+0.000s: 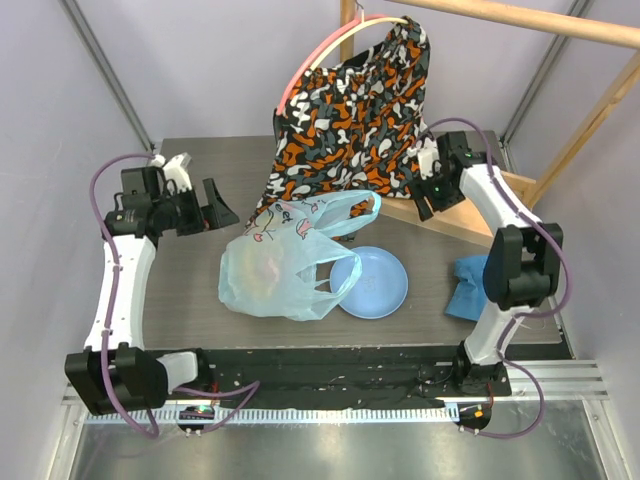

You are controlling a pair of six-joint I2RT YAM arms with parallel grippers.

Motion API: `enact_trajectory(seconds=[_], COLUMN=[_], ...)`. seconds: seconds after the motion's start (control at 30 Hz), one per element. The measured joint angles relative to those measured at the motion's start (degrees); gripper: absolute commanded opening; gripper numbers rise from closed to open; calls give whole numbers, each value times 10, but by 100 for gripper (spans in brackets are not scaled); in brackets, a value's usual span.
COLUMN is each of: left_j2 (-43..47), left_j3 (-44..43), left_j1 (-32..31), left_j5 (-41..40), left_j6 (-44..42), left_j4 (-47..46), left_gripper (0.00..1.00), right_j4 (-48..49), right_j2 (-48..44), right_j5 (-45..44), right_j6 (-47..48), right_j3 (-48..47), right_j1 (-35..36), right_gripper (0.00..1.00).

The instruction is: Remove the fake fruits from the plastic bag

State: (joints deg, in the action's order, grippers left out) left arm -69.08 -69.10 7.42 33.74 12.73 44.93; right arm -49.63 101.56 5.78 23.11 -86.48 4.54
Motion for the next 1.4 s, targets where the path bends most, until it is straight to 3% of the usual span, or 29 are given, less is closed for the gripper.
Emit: enact_trajectory(seconds=[0.03, 0.1, 0.13, 0.63, 1.0, 1.17, 1.2, 1.23, 1.27, 1.33, 1.4], left_j2=[0, 3, 4, -17, -16, 8, 18, 27, 34, 45, 51], left_j3=[0, 0, 0, -22, -21, -22, -24, -31, -41, -77, -121], left_j1=[-7, -20, -23, -24, -26, -38, -44, -51, -60, -85, -123], left_j5=[-4, -14, -17, -48, -46, -30, -24, -19, -15, -5, 0], left_j6=[-7, -19, -25, -64, -72, -88, -92, -98, -102, -116, -130], left_j4=[2, 1, 2, 7, 7, 12, 17, 29, 39, 61, 81], left_gripper=[96, 95, 93, 92, 93, 96, 96, 97, 97, 97, 97], right_j4=[0, 1, 0, -92, -42, -12, -18, -26, -34, -59, -75], right_j2=[12, 46, 61, 206, 358, 361, 355, 345, 331, 285, 231], right_j5=[-6, -32, -43, -286, -420, -382, -358, -327, -296, -207, -137], right_j6=[10, 23, 31, 103, 144, 125, 110, 95, 81, 52, 26], right_j3=[-8, -27, -35, -73, -286, -305, -305, -304, -300, -286, -273], right_j1=[5, 17, 22, 33, 23, 31, 35, 38, 40, 44, 45], right_gripper=[54, 11, 1, 1, 1, 5, 12, 29, 39, 56, 64])
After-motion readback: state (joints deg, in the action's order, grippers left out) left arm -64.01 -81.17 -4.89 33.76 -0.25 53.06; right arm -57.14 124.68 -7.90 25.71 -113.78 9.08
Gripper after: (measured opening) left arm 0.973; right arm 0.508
